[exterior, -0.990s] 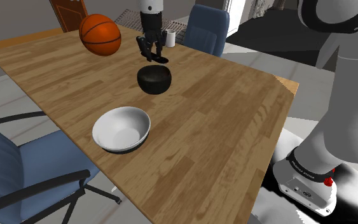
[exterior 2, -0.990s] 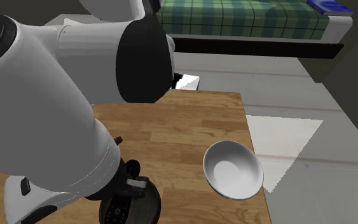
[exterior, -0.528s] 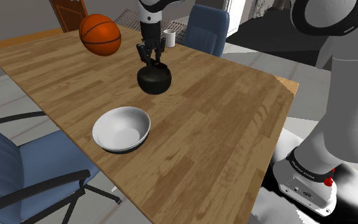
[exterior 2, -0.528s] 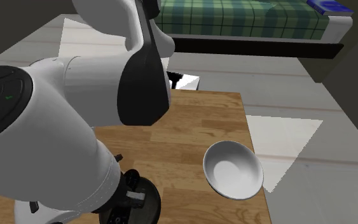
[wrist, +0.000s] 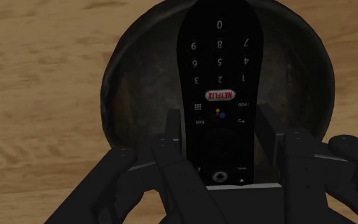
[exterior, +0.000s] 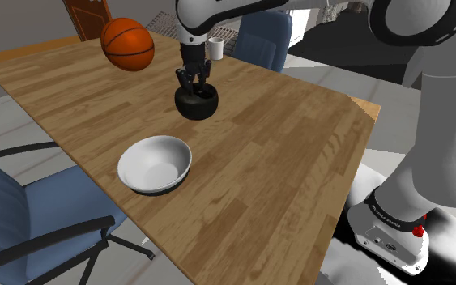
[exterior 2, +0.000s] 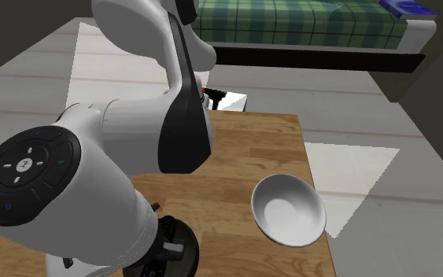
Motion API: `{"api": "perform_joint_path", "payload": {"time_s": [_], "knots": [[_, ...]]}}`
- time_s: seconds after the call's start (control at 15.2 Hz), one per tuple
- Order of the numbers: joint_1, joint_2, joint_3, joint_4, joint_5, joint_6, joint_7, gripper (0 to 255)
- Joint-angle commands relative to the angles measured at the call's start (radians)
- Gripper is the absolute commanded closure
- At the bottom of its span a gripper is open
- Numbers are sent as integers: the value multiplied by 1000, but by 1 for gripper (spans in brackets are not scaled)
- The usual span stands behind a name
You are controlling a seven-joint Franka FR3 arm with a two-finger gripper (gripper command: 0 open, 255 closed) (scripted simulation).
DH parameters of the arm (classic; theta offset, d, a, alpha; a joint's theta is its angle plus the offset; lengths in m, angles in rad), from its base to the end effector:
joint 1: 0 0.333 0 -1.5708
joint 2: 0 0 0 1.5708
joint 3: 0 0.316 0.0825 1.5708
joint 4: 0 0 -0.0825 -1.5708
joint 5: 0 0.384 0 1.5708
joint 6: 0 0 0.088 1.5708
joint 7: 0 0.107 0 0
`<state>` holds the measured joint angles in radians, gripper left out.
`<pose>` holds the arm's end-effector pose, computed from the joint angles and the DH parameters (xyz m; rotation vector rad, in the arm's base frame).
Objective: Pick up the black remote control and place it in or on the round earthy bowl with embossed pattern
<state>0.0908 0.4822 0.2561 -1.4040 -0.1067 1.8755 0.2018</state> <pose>0.6672 0.1990 0.4342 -3.1164 -0.2320 -0.0006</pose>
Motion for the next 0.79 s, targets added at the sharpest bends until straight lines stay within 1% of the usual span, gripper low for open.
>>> {"api": "perform_joint_path", "payload": {"time_s": [0.0, 0.33, 0.4, 0.73], "knots": [[-1, -3, 0, -13, 0, 11, 0, 255], [-1, -3, 0, -13, 0, 11, 0, 255], [-1, -3, 0, -12, 0, 10, 0, 0], [-1, -3, 0, -13, 0, 11, 0, 0]]}}
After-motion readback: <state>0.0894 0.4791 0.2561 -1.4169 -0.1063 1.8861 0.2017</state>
